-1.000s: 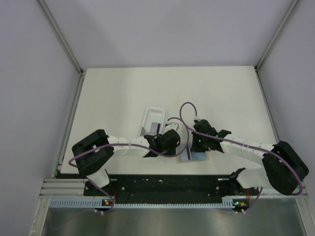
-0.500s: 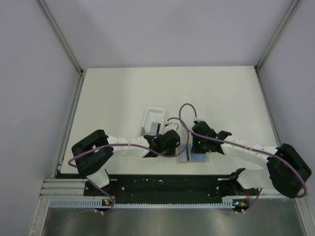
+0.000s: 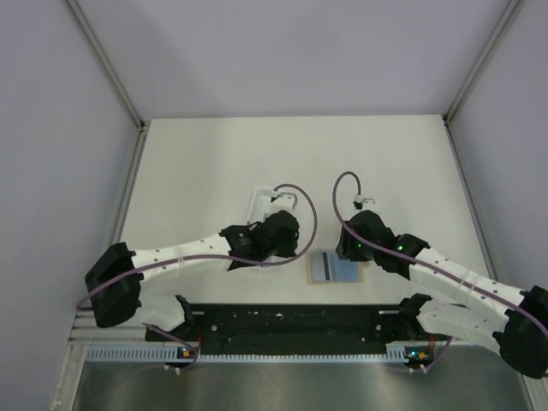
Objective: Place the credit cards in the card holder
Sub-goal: Insert the credit card into the card holder.
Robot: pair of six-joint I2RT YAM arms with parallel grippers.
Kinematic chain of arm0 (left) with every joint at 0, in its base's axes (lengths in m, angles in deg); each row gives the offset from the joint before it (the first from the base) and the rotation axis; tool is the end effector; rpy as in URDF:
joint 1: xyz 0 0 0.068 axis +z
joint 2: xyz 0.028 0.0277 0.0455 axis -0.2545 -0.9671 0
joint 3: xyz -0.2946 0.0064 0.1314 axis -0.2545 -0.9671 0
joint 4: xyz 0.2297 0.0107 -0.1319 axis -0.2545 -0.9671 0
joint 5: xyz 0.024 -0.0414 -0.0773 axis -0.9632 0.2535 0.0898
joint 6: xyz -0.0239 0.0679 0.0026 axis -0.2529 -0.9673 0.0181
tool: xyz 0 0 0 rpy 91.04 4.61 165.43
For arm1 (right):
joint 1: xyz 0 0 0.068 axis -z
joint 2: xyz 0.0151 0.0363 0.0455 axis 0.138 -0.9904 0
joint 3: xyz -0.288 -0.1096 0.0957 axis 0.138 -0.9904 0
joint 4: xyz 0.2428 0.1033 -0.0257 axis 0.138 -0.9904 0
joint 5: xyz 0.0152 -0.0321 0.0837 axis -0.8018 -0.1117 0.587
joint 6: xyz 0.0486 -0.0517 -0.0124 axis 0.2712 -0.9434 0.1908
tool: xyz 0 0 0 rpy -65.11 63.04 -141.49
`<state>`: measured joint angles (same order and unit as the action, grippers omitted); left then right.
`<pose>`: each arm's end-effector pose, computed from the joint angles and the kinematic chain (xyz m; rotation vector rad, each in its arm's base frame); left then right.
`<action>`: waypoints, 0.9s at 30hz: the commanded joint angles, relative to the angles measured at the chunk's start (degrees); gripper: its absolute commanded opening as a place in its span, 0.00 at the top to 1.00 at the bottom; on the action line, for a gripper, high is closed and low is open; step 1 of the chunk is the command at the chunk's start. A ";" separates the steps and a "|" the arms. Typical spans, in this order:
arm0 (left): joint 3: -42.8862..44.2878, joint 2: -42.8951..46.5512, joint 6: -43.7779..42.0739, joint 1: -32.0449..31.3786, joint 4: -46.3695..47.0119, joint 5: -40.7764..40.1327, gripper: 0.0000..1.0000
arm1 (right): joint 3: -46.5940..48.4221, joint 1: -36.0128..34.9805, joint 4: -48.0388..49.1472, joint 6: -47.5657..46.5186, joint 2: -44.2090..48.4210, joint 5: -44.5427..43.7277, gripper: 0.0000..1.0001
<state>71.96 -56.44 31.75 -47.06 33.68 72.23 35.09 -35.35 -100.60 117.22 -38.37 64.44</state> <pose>0.1612 -0.2642 0.2624 0.2813 2.3796 -0.5407 0.1410 0.1159 0.2337 0.0058 2.4555 0.3987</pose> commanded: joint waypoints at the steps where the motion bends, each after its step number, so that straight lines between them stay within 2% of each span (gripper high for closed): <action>1: 1.06 6.36 -1.18 4.04 -7.33 -6.29 0.74 | 0.06 -0.48 -0.64 -0.33 0.22 -1.17 0.56; 3: 0.62 8.65 -1.44 6.33 -10.50 -8.48 0.65 | 0.06 -0.48 -0.46 -0.16 -0.39 -0.74 0.55; 8: -1.14 12.87 -3.89 12.57 -14.20 -12.70 0.51 | 0.23 -0.48 0.42 -0.42 -1.80 0.23 0.55; 10: -1.32 13.23 -5.13 14.33 -14.91 -13.85 0.43 | 0.14 -0.48 0.94 -0.33 -2.24 0.58 0.54; 13: -1.23 12.70 -6.71 16.18 -15.79 -14.99 0.35 | 0.06 -0.48 1.38 -0.51 -2.85 1.46 0.54; 27: -5.10 4.80 -9.44 18.56 -8.24 -10.52 0.41 | -0.30 -0.57 2.00 -0.59 -3.38 2.52 0.54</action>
<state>67.74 -50.17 23.49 -28.74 20.91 60.40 35.02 -35.35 -99.77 117.11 -41.34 66.76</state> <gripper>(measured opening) 0.594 0.462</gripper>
